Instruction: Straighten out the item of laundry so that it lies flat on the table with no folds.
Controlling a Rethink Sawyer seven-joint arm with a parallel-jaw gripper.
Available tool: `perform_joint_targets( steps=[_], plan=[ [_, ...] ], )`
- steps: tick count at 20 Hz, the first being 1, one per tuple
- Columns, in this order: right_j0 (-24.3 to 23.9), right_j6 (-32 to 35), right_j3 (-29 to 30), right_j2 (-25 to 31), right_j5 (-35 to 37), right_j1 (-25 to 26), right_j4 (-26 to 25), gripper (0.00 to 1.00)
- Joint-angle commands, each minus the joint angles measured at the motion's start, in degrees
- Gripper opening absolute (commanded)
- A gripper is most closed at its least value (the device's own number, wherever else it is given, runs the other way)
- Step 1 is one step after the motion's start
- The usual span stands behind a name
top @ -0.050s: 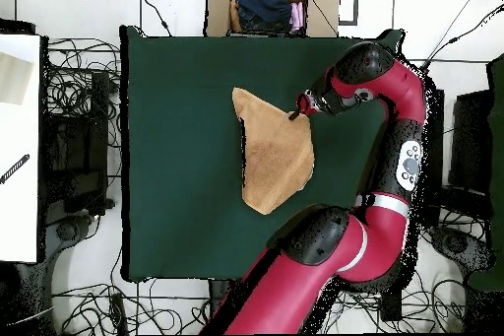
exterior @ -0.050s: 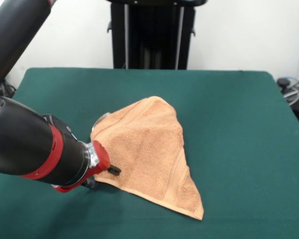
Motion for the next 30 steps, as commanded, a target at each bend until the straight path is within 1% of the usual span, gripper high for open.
perform_joint_targets(
  steps=[1, 8, 18, 22, 30],
  plan=[
    [0.69, -13.72, 0.73, 5.69, 3.55, 1.82, -3.70, 1.00],
    [1.19, -14.22, -0.54, 6.65, 3.23, 2.72, -4.70, 1.00],
    [1.16, -13.25, 1.65, 6.00, 0.49, 2.93, -2.82, 1.00],
    [1.24, -13.36, 1.19, 6.29, 0.98, 2.94, -3.19, 1.00],
    [1.10, -13.52, 2.69, 5.83, 0.73, 3.20, -1.91, 1.00]
  ],
)
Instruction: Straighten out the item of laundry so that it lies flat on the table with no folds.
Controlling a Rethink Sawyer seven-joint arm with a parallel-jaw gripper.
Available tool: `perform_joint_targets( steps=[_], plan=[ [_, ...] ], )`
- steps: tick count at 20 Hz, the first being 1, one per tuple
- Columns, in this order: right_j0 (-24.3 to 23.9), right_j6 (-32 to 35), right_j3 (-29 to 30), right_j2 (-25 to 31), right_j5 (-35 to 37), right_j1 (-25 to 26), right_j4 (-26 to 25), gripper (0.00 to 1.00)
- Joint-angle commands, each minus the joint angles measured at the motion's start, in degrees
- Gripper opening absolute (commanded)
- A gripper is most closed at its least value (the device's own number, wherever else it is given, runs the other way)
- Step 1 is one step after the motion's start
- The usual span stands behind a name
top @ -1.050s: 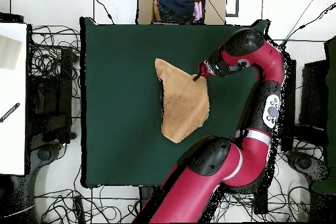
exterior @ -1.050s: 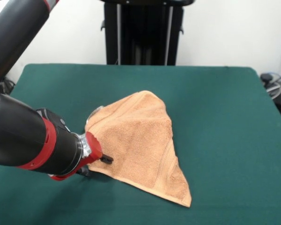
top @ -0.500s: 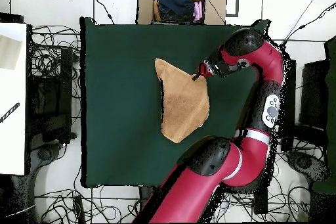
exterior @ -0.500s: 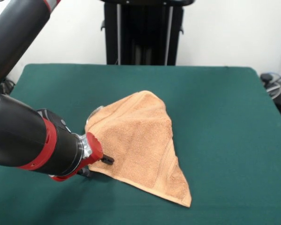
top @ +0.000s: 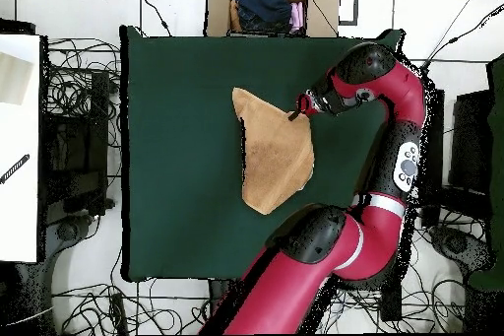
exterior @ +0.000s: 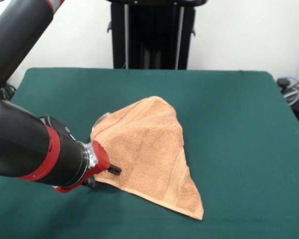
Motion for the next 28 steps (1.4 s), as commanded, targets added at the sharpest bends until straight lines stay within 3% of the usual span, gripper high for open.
perform_joint_targets(
  steps=[1, 10, 19, 28],
  plan=[
    [0.99, -13.41, 5.85, 4.12, -1.53, 1.79, -1.16, 1.00],
    [-0.54, -10.41, 16.18, 0.56, -6.23, -1.50, 3.85, 1.00],
    [-2.41, -9.25, 23.35, -0.19, -10.84, -4.08, 4.86, 1.00],
    [-2.97, -8.86, 24.98, 0.52, -12.39, -4.40, 3.81, 1.00]
  ],
)
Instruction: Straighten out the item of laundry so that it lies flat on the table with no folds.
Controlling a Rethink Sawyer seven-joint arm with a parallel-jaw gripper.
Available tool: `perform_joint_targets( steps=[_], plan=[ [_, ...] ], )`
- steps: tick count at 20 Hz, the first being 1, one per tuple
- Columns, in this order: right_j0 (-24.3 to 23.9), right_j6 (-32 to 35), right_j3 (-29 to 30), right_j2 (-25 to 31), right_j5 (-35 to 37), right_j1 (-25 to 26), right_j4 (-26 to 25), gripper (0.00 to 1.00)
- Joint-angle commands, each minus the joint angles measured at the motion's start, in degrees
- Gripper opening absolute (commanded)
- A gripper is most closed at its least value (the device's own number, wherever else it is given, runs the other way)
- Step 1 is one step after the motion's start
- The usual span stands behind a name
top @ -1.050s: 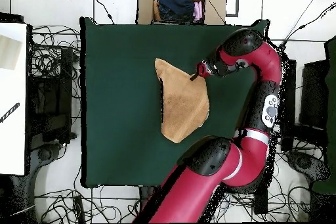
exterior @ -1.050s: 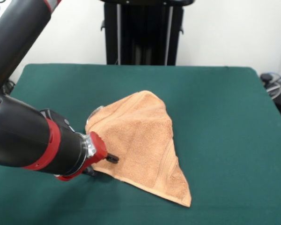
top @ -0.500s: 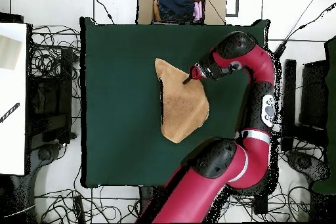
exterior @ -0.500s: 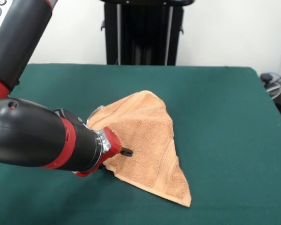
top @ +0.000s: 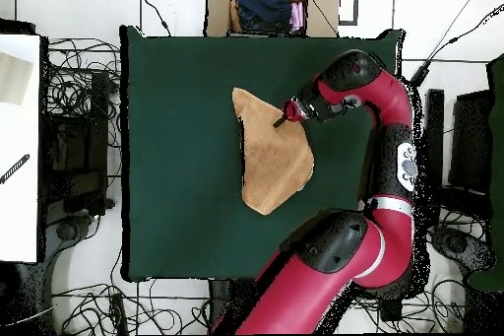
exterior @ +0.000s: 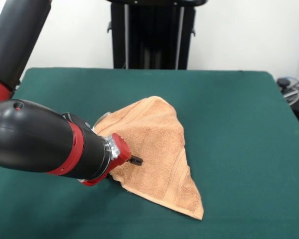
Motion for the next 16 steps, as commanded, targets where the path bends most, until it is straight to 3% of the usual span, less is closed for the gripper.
perform_joint_targets(
  steps=[1, 16],
  plan=[
    [-0.44, -8.76, 9.31, 0.64, -5.83, 0.01, -0.17, 1.00],
    [-0.01, -7.75, 10.88, 1.14, -8.50, -2.57, -0.71, 1.00]
  ],
)
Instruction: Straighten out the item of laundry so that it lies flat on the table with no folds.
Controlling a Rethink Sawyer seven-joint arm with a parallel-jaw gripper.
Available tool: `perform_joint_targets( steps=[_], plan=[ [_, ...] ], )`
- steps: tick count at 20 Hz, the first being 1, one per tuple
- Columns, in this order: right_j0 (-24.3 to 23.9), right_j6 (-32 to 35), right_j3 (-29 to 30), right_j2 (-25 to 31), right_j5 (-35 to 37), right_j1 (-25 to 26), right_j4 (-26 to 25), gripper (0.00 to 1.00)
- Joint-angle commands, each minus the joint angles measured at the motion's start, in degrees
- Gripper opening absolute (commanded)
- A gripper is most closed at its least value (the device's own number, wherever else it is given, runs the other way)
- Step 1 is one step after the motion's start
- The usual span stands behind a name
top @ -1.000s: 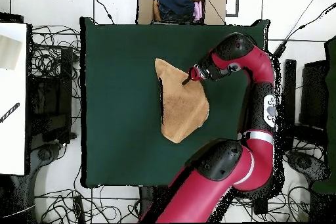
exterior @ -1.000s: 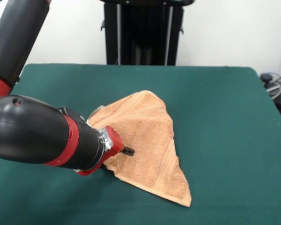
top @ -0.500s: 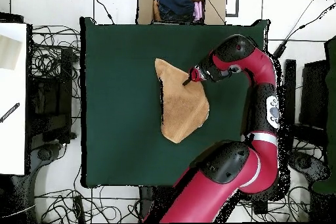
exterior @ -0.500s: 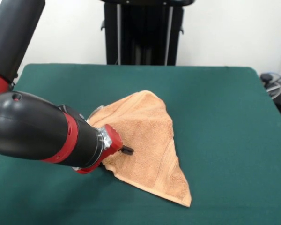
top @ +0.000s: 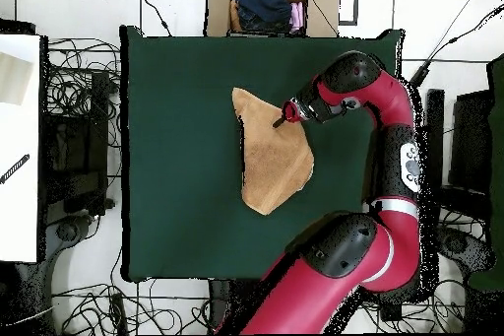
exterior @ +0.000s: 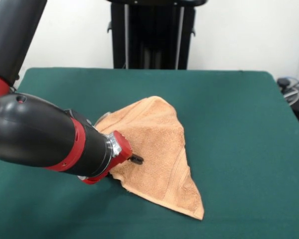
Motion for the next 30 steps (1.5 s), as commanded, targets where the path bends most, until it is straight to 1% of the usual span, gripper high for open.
perform_joint_targets(
  steps=[1, 2, 12, 20, 22, 27, 29, 30],
  plan=[
    [0.88, -7.60, 6.78, 1.12, -5.59, -0.65, -0.80, 1.00],
    [0.87, -7.73, 6.81, 1.24, -6.15, -0.72, -0.77, 0.00],
    [0.90, -7.86, 7.15, 1.23, -8.20, -1.29, -1.10, 0.00],
    [1.48, -7.29, 6.33, 1.26, -9.17, -1.47, -1.37, 0.00],
    [1.48, -6.84, 7.24, 0.90, -10.59, -2.27, -1.63, 0.00],
    [1.55, -3.38, 11.03, -0.70, -15.81, -6.23, -2.51, 0.00],
    [1.49, -0.11, 14.54, -1.81, -18.19, -9.84, -2.38, 0.00],
    [1.20, 1.05, 17.67, -2.30, -20.47, -12.29, -2.38, 0.00]
  ],
)
